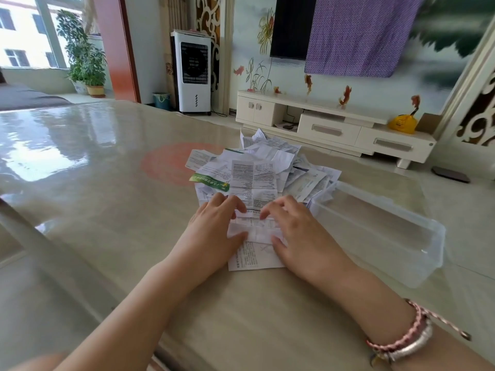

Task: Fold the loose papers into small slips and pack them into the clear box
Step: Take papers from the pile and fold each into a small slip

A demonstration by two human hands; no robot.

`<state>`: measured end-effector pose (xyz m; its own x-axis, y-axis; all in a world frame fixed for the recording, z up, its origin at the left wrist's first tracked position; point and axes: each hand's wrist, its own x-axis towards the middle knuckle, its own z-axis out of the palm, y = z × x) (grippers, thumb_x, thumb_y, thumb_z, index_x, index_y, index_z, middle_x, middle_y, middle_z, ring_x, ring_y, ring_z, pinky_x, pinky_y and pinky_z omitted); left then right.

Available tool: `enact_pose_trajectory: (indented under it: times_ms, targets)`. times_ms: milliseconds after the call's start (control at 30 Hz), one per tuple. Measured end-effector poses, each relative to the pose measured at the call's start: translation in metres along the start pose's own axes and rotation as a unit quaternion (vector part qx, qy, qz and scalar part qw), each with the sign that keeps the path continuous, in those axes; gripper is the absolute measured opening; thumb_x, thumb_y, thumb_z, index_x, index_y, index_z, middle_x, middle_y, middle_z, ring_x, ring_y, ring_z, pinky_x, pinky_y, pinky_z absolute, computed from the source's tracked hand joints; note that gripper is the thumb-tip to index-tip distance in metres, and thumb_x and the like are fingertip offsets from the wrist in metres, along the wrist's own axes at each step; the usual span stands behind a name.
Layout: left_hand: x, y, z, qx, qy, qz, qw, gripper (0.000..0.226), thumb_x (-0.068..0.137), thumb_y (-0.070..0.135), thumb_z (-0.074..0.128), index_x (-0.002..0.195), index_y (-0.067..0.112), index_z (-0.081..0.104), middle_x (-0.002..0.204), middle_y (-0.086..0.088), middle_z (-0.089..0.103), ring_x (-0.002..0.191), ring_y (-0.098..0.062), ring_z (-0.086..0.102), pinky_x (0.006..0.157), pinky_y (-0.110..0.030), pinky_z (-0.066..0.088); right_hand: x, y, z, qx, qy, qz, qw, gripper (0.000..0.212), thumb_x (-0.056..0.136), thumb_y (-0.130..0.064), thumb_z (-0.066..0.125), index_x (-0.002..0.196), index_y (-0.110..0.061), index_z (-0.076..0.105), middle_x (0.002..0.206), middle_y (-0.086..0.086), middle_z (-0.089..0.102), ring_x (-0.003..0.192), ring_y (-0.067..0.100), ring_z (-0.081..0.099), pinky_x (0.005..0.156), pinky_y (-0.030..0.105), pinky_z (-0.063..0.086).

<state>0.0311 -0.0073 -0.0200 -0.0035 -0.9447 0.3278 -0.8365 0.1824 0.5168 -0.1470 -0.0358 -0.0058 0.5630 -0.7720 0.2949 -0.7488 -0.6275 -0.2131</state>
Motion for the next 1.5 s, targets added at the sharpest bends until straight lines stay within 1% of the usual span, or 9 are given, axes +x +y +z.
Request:
enact_pose_trajectory:
  times_ms: [100,267,400,667,833,967,1233,1367,1500]
  targets:
    - [0.001,0.002,-0.001,0.004,0.008,-0.001,1.0,0.025,0.084,0.029,0.067,0.105,0.028,0.055,0.102,0.011,0.044,0.092,-0.012,0.045,0.081,-0.027,0.04,-0.002,0.003,-0.004,0.014,-0.025,-0.041,0.999,0.016,0.092,-0.029,0.058,0.108,-0.026,0.06,0.113,-0.012,0.057,0.109,0.01,0.046,0.097,0.033,0.039]
    - [0.0,0.007,-0.002,0.027,0.025,-0.036,0.999,0.025,0.086,0.039,0.064,0.094,0.026,0.045,0.089,0.013,0.047,0.085,-0.012,0.047,0.069,-0.028,0.033,-0.003,0.005,-0.004,-0.036,0.001,-0.068,0.997,0.017,0.091,-0.022,0.054,0.106,-0.024,0.063,0.104,-0.009,0.065,0.099,0.014,0.054,0.088,0.029,0.042]
    - [-0.001,0.01,-0.002,-0.022,0.034,-0.073,0.997,0.019,0.088,0.04,0.061,0.091,0.029,0.046,0.074,0.009,0.06,0.071,-0.009,0.056,0.063,-0.032,0.046,-0.003,0.002,-0.005,-0.044,0.037,-0.056,0.997,0.013,0.09,-0.019,0.053,0.097,-0.022,0.065,0.092,-0.008,0.065,0.091,0.014,0.055,0.074,0.023,0.036]
    - [-0.005,0.025,-0.003,-0.203,0.058,-0.025,0.977,0.023,0.08,0.014,0.073,0.093,0.025,0.058,0.086,0.012,0.068,0.078,0.005,0.064,0.07,-0.016,0.049,-0.003,0.001,-0.011,0.226,0.058,0.003,0.972,0.009,0.09,-0.02,0.065,0.09,-0.027,0.071,0.08,-0.011,0.066,0.071,-0.001,0.056,0.063,0.012,0.039]
    - [-0.004,0.024,-0.001,-0.266,0.065,-0.023,0.962,0.024,0.079,-0.004,0.07,0.085,0.019,0.064,0.08,0.005,0.072,0.075,-0.009,0.069,0.076,-0.034,0.057,0.0,0.004,-0.007,0.326,0.016,0.045,0.944,0.009,0.092,-0.022,0.063,0.097,-0.028,0.068,0.076,-0.011,0.063,0.059,-0.002,0.049,0.059,0.013,0.037]
    - [0.0,0.019,-0.001,-0.28,0.085,-0.063,0.954,0.024,0.078,-0.008,0.068,0.074,0.015,0.061,0.07,-0.003,0.07,0.069,-0.024,0.067,0.069,-0.034,0.052,0.001,0.004,-0.006,0.321,0.031,0.074,0.944,0.022,0.088,-0.015,0.065,0.1,-0.03,0.054,0.085,-0.01,0.058,0.071,0.001,0.056,0.065,0.017,0.043]
    - [0.015,-0.006,-0.005,-0.177,0.121,-0.125,0.969,0.037,0.08,-0.003,0.056,0.071,0.029,0.071,0.082,0.007,0.071,0.069,-0.012,0.061,0.058,-0.02,0.044,-0.002,0.002,-0.007,0.125,0.065,0.037,0.989,0.017,0.089,-0.014,0.063,0.09,-0.03,0.055,0.098,-0.014,0.052,0.084,0.002,0.056,0.074,0.019,0.046]
    - [0.022,-0.021,-0.017,-0.118,0.137,-0.158,0.971,0.023,0.084,0.004,0.063,0.095,0.022,0.071,0.089,0.006,0.066,0.071,-0.004,0.057,0.056,-0.003,0.037,0.001,0.001,-0.002,0.077,0.033,0.035,0.996,0.013,0.092,-0.016,0.058,0.101,-0.025,0.062,0.107,-0.01,0.051,0.101,0.01,0.053,0.083,0.021,0.043]
    - [0.031,-0.052,-0.026,-0.049,0.124,-0.197,0.971,0.037,0.087,0.013,0.063,0.124,0.014,0.062,0.12,-0.008,0.065,0.108,-0.022,0.058,0.082,-0.024,0.039,0.009,-0.008,-0.002,0.006,0.005,0.043,0.999,0.03,0.097,-0.029,0.05,0.126,-0.022,0.055,0.141,-0.005,0.041,0.132,0.015,0.033,0.106,0.024,0.026]
